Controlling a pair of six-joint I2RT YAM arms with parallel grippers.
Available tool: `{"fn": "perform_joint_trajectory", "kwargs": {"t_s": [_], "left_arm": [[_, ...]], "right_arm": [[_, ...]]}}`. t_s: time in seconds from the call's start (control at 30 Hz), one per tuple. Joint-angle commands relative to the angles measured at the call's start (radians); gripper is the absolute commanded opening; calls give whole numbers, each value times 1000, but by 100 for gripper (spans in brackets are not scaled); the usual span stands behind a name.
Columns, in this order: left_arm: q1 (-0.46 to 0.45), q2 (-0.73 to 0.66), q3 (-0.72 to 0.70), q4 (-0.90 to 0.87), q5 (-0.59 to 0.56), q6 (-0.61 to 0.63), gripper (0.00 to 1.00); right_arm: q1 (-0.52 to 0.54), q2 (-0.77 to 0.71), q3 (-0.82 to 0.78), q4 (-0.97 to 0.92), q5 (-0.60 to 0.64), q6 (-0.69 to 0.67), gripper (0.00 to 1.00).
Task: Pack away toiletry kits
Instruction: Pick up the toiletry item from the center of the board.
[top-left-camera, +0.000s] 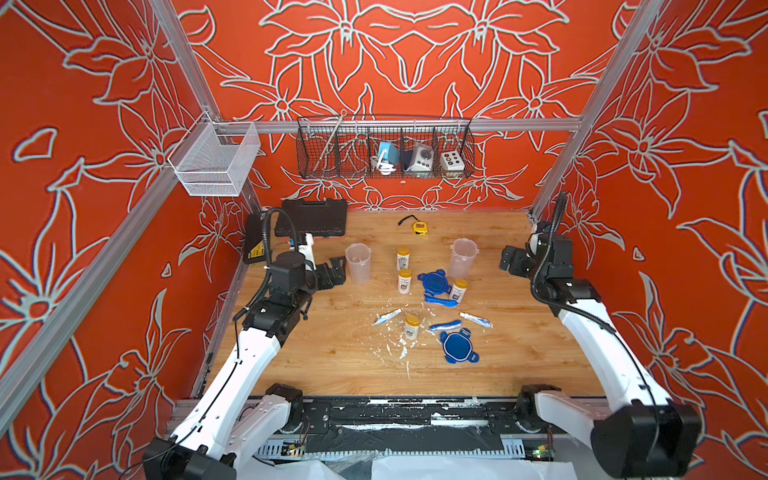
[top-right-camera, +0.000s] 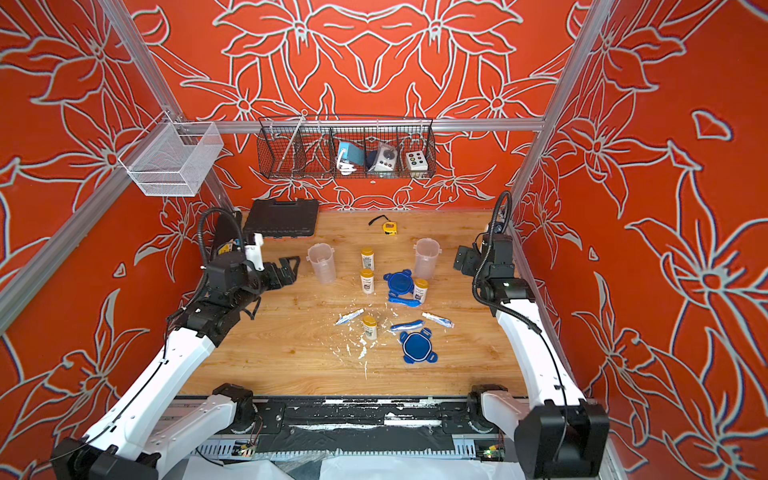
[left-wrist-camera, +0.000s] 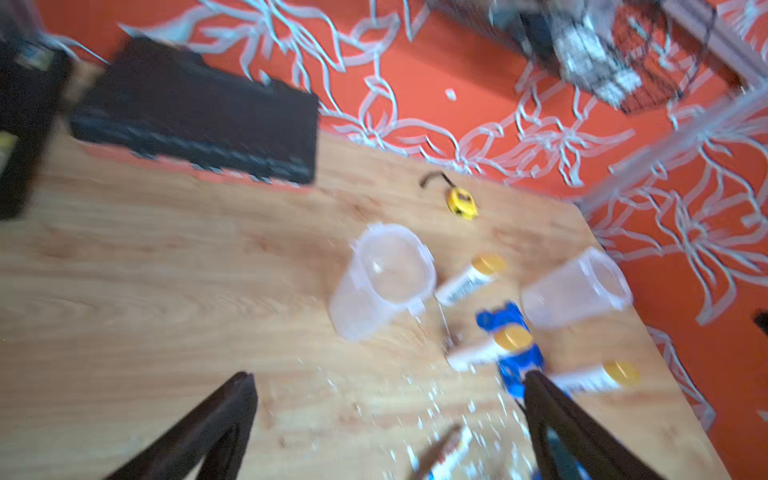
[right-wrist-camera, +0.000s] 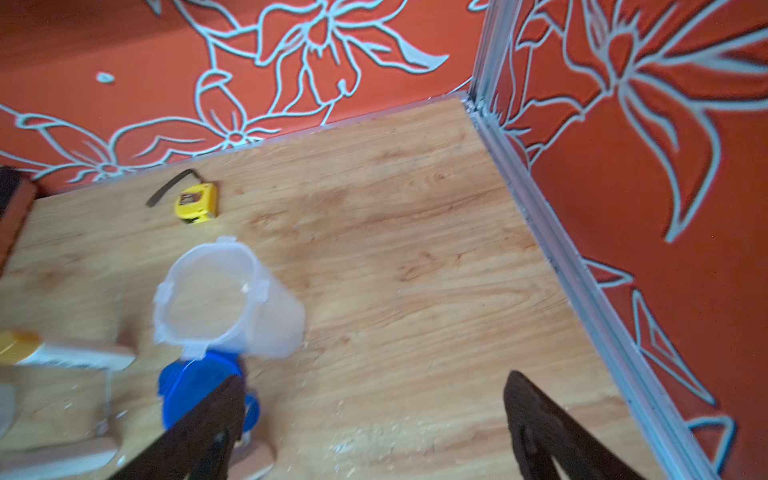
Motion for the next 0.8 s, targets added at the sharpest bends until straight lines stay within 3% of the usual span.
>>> {"fn": "perform_joint_trajectory", "kwargs": {"t_s": [0.0, 0.1, 0.3, 0.47, 0.63, 0.77], "left_arm": [[-112, 70, 62, -196, 149, 43, 98], [-224, 105, 145, -304, 191, 79, 98], [-492, 187, 214, -420, 115, 97, 98], [-587, 254, 236, -356, 79, 28, 98], [-676, 366, 270, -321, -90, -32, 98], [-706, 439, 291, -289, -150, -85, 98]], "right_arm": [[34, -5, 130, -355, -136, 20, 98], [60, 16, 228, -560, -223, -47, 98], [171, -192, 59, -480, -324, -55, 98], [172, -258, -37, -399, -402, -39, 98], [171, -276, -59, -378, -391, -42, 98], [171, -274, -35, -380, -377, -34, 98]]}}
